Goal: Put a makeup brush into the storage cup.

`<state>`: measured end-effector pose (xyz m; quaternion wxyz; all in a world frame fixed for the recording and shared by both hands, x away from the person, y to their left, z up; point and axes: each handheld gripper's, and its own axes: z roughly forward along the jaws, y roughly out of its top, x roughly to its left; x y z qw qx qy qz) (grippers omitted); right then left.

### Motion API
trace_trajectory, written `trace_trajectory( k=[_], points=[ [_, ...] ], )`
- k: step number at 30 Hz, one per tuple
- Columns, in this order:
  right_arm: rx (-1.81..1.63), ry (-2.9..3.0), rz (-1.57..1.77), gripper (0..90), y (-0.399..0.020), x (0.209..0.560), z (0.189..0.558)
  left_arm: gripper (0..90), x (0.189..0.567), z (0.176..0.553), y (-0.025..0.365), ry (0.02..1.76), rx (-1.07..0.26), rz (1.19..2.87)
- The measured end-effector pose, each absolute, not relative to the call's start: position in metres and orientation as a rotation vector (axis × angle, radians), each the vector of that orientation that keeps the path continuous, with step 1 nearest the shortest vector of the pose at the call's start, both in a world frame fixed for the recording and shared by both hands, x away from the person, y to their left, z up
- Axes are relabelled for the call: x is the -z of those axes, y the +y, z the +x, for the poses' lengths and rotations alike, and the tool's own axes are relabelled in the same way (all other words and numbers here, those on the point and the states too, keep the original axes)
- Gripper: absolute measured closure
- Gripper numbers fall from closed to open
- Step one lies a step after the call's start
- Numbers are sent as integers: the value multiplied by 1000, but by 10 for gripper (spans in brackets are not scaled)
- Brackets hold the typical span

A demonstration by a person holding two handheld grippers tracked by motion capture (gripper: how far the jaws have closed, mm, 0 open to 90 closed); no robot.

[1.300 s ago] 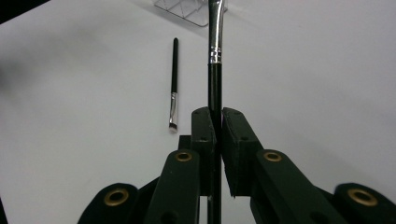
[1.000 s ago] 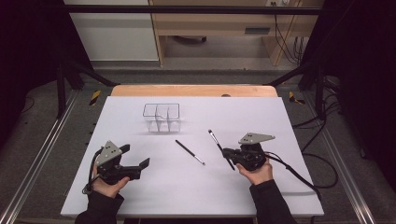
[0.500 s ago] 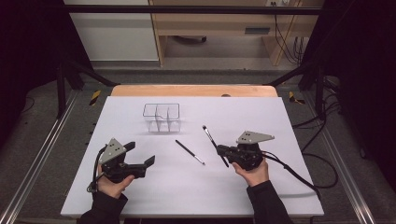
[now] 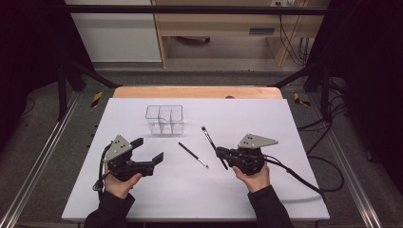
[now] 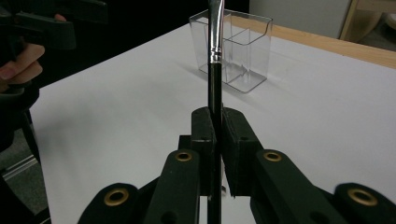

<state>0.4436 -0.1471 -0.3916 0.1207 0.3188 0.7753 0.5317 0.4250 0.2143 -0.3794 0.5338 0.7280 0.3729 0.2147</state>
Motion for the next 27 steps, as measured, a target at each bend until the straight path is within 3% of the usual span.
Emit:
trace_trajectory(
  k=[27],
  points=[
    [-1614,2221,925,842,-142,393,439,94,368,443,163,836,-413,1661]
  ],
)
